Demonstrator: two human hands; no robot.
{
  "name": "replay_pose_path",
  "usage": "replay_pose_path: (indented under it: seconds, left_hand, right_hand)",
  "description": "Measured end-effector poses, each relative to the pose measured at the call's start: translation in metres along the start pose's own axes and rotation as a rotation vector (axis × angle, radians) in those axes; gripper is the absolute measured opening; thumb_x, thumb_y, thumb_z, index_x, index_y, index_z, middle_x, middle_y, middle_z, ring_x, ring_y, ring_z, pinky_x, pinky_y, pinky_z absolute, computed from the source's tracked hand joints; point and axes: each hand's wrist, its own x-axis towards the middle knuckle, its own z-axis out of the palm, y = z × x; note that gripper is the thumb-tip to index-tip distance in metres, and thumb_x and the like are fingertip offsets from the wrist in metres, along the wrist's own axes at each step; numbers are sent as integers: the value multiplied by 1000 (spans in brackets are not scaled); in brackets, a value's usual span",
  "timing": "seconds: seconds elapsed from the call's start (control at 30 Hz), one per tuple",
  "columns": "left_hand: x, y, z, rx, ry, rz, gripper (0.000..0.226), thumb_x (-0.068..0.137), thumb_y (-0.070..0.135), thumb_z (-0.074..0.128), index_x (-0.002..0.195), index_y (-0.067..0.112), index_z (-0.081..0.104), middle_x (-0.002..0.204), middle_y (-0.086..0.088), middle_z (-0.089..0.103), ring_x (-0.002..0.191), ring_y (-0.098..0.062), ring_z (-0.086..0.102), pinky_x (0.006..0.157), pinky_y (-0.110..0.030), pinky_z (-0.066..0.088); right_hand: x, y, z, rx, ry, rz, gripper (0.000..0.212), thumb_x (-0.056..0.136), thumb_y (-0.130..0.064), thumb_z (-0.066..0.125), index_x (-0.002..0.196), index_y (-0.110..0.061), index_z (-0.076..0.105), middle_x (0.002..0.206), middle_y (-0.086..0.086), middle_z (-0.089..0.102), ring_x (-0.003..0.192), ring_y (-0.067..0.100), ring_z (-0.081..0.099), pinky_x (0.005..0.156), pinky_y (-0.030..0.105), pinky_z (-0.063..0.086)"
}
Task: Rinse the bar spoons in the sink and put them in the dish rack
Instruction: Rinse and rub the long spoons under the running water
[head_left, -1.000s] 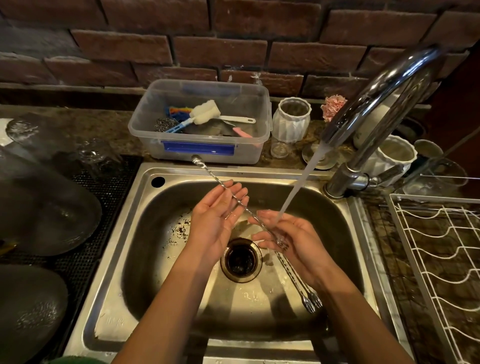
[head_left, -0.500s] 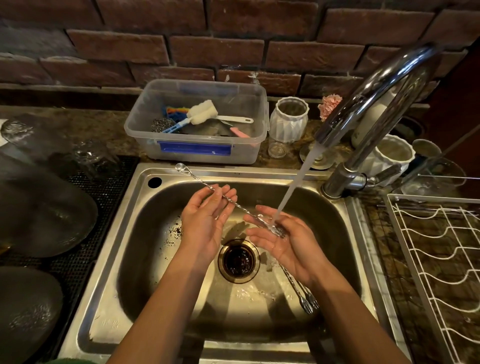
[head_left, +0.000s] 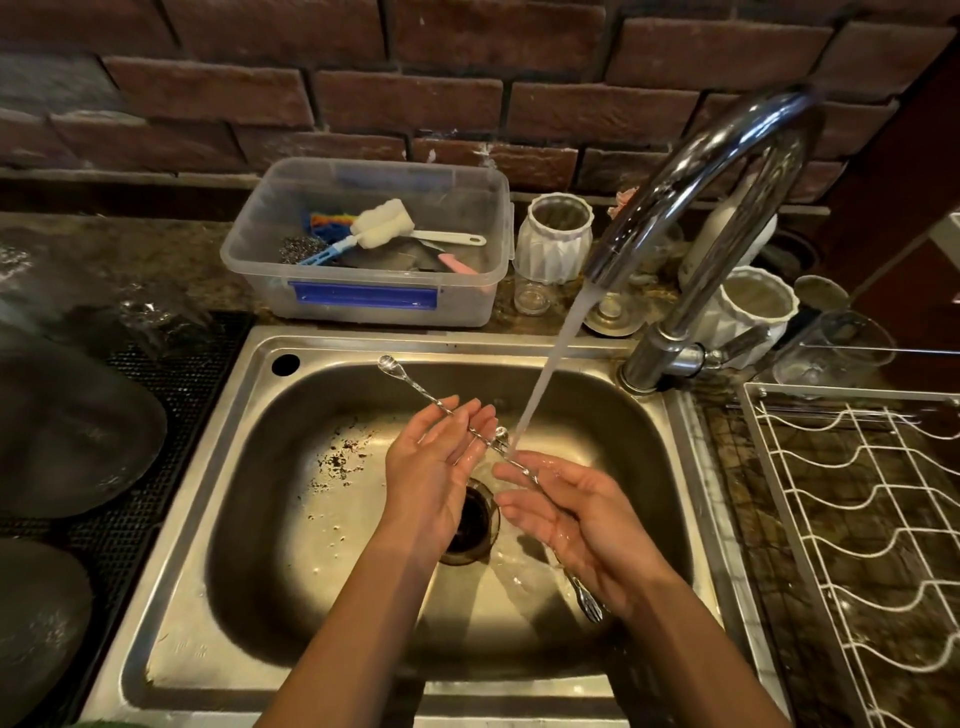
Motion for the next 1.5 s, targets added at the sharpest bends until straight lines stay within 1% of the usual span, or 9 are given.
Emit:
replay_pose_path:
  seconds: [0.13, 0.3, 0.4, 0.63, 0.8, 1.0, 1.13, 1.37, 1.5]
  left_hand:
    - [-3, -13, 1, -3, -7, -36, 25, 92, -4, 58, 118, -3, 61, 106, -24, 74, 100, -31, 74, 77, -32, 62]
    - [-6, -27, 7, -8, -24, -63, 35, 80, -1, 66, 114, -10, 61, 111, -29, 71, 104, -35, 72, 87, -38, 60]
    - [-8, -36, 5, -10, -5, -82, 20, 93, -4, 56, 110, -12, 62, 107, -30, 72, 101, -35, 73, 80, -37, 62]
    - [-16, -49, -2, -7, 33, -122, 23, 95, 1, 60, 114, -11, 64, 110, -29, 72, 103, -34, 73, 78, -34, 62]
    - [-17, -53, -7, -43, 42, -142, 25, 98, 3, 54, 117, -12, 62, 113, -28, 71, 104, -35, 72, 83, -36, 61]
    - [-17, -61, -1, -63, 48, -162, 26, 99, 4, 53, 114, -16, 61, 109, -31, 71, 99, -36, 73, 74, -36, 63]
    - [-14, -64, -2, -118, 87, -203, 24, 103, -1, 42, 113, -17, 57, 102, -32, 72, 92, -36, 75, 73, -40, 63]
    - [-14, -69, -7, -136, 117, -276, 24, 103, 4, 45, 114, -15, 54, 99, -32, 73, 92, -36, 75, 79, -45, 63]
    - [-6, -62, -4, -182, 126, -236, 33, 95, -14, 47, 127, -8, 48, 116, -33, 66, 104, -37, 70, 81, -42, 62]
  right_hand:
    - [-13, -1, -8, -27, 36, -2, 28, 102, -5, 41, 120, 3, 62, 113, 26, 72, 83, 29, 77, 68, 31, 63]
    - [-29, -6, -18, -36, 54, 0, 29, 103, -6, 40, 121, 1, 62, 115, 25, 72, 88, 31, 76, 69, 30, 63]
    - [-40, -5, -22, -38, 63, 9, 30, 103, -7, 40, 124, 2, 59, 116, 25, 71, 87, 32, 76, 68, 30, 63]
    - [-64, 8, -25, -112, 115, 25, 30, 104, -11, 40, 128, -3, 55, 115, 19, 73, 87, 35, 75, 70, 31, 63]
    - [-80, 16, -28, -57, 132, 49, 31, 103, -6, 38, 128, 1, 55, 113, 26, 71, 81, 38, 75, 66, 35, 64]
    - [-104, 17, -24, -48, 195, -6, 31, 102, 4, 34, 121, 6, 58, 105, 32, 71, 69, 44, 73, 59, 41, 63]
    - [-123, 19, -12, -117, 238, -5, 29, 99, 8, 36, 116, 5, 60, 104, 34, 69, 61, 45, 71, 51, 41, 62]
    - [-133, 30, -8, -302, 352, -4, 26, 100, 5, 43, 107, -4, 67, 85, 23, 75, 58, 43, 69, 49, 37, 58]
    - [-115, 32, -14, -729, 491, -2, 21, 95, 0, 57, 97, -15, 71, 69, 10, 76, 55, 28, 70, 62, 38, 61]
